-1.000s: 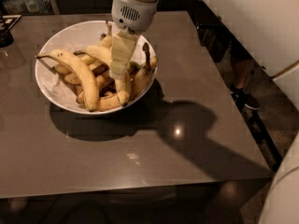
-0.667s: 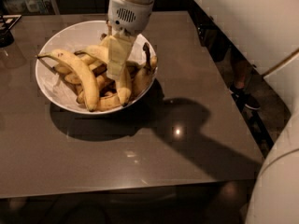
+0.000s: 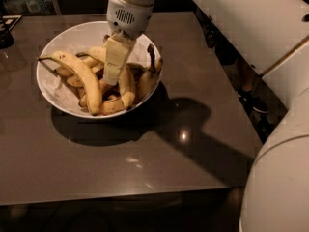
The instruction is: Pick banana from white bowl
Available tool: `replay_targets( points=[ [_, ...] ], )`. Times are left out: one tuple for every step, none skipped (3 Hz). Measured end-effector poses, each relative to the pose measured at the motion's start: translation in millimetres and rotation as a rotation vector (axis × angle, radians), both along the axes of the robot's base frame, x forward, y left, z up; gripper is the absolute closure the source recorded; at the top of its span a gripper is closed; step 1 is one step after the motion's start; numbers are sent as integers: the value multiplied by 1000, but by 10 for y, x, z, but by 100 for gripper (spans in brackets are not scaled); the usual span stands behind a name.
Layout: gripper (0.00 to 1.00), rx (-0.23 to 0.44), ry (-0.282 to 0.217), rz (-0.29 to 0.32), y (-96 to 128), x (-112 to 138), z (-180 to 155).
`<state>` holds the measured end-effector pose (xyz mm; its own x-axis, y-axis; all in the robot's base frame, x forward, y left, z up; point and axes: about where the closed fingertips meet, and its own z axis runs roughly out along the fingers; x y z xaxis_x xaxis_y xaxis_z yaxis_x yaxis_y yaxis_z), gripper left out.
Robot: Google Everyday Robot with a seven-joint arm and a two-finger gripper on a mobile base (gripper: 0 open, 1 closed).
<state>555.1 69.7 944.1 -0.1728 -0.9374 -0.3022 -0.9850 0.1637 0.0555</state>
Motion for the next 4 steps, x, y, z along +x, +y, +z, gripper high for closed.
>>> replay_targets(
  points=[
    [26, 2, 36, -11, 47, 4, -91],
    [45, 2, 36, -11, 47, 4, -91],
    [69, 2, 36, -11, 48, 4, -91],
    [90, 2, 36, -11, 48, 4, -91]
  ],
)
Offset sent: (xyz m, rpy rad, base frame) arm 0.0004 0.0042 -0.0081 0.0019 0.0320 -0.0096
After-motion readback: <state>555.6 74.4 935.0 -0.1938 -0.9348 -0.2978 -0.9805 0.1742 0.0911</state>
